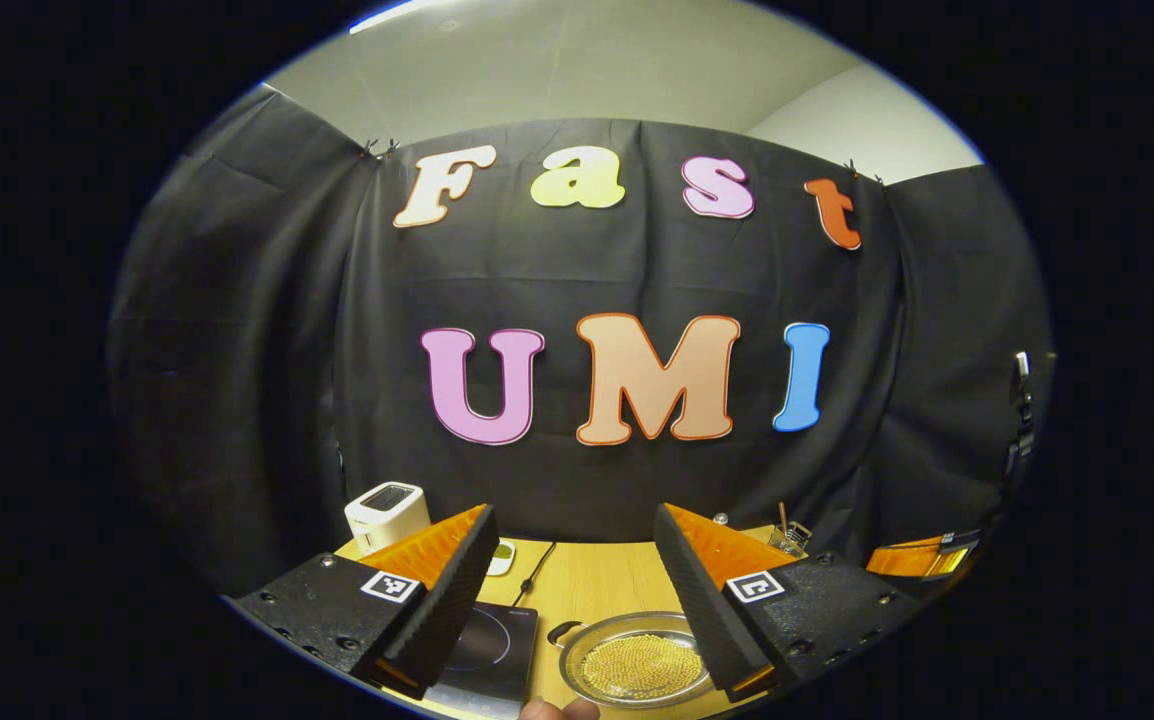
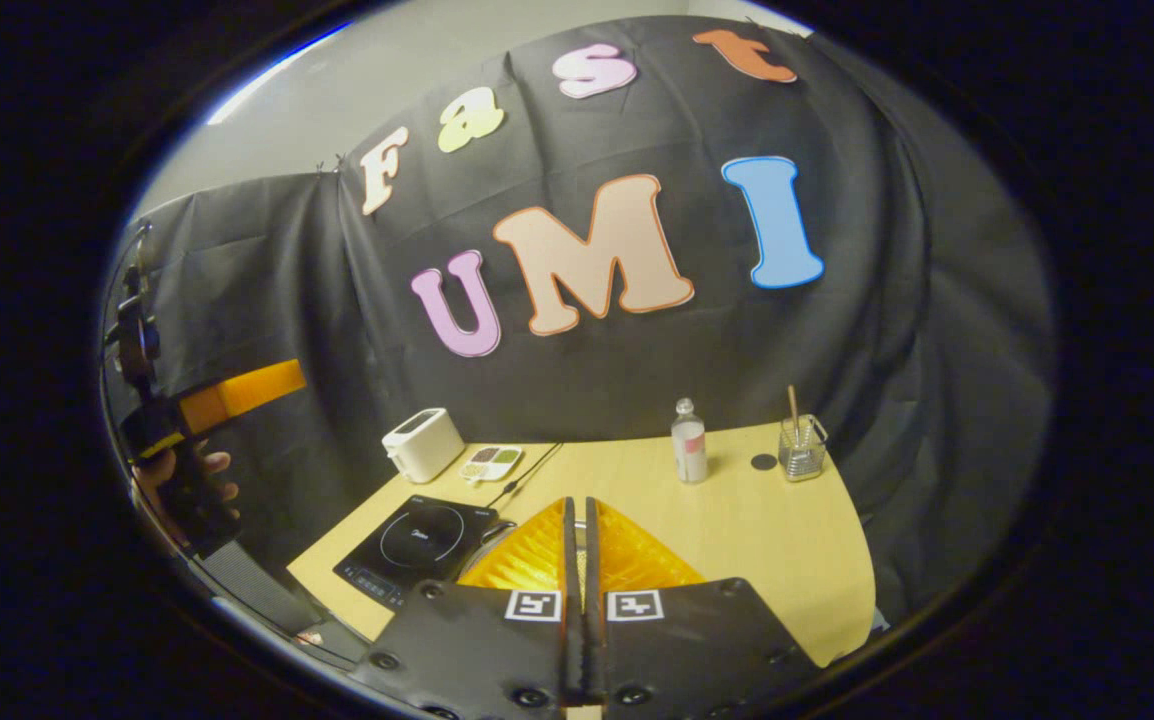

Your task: First push the handle of the pot to place it horizontally, then grasp the pot with both hands and set it on the induction cooktop.

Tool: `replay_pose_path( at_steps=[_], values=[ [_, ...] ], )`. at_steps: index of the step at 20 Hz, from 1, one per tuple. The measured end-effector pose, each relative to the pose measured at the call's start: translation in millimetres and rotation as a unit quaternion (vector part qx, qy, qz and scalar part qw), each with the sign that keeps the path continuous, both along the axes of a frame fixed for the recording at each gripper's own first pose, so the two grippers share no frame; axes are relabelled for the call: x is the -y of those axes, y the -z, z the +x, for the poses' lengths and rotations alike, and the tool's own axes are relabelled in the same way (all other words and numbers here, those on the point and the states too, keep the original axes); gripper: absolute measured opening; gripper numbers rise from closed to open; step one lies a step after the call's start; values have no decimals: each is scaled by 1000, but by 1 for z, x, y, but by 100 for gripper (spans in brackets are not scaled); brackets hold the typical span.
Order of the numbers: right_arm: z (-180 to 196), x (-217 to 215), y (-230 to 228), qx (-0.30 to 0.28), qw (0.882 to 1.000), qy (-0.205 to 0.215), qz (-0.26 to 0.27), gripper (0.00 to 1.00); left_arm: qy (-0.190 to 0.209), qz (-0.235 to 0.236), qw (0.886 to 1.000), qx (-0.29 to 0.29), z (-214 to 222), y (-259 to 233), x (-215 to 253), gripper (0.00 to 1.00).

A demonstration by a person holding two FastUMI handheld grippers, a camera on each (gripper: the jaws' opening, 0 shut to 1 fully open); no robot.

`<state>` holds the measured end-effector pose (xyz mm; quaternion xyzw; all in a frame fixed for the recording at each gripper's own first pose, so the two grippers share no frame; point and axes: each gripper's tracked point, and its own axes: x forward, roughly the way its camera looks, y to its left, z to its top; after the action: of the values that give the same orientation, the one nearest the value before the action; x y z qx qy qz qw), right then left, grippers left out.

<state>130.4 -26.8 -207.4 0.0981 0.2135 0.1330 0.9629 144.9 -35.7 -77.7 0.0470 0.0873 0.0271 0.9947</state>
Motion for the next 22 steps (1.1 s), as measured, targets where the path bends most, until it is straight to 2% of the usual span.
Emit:
replay_pose_path(
  at_steps=[2,3,5,6,9,11,12,13,15,19,22],
  values=[
    [7,4,21,-12,1000,-10,10,2,-2,10,1000,-12,4,7,6,93],
    [10,6,33,-22,1000,-13,10,2,-1,16,1000,-18,8,12,10,96],
    [12,9,53,-35,999,-20,10,0,5,22,999,-29,12,20,16,92],
    [11,10,63,-45,999,-26,10,2,5,24,999,-34,15,22,17,93],
    [8,1,95,-82,995,-54,10,0,-4,11,999,-51,17,33,16,97],
    [5,-6,118,-109,991,-75,5,7,-11,11,998,-68,18,41,12,96],
    [2,-7,127,-117,990,-79,-3,0,-10,12,997,-70,20,42,10,94],
    [-1,-9,136,-128,988,-87,-7,3,-10,15,997,-74,22,45,9,96],
    [-10,-15,156,-158,982,-106,-4,0,-9,20,996,-82,23,50,8,96],
    [-30,-26,193,-201,970,-135,-13,3,-8,21,995,-94,25,58,8,96],
    [-42,-31,210,-225,963,-151,-11,0,-9,28,994,-104,25,63,5,96]
  ],
)
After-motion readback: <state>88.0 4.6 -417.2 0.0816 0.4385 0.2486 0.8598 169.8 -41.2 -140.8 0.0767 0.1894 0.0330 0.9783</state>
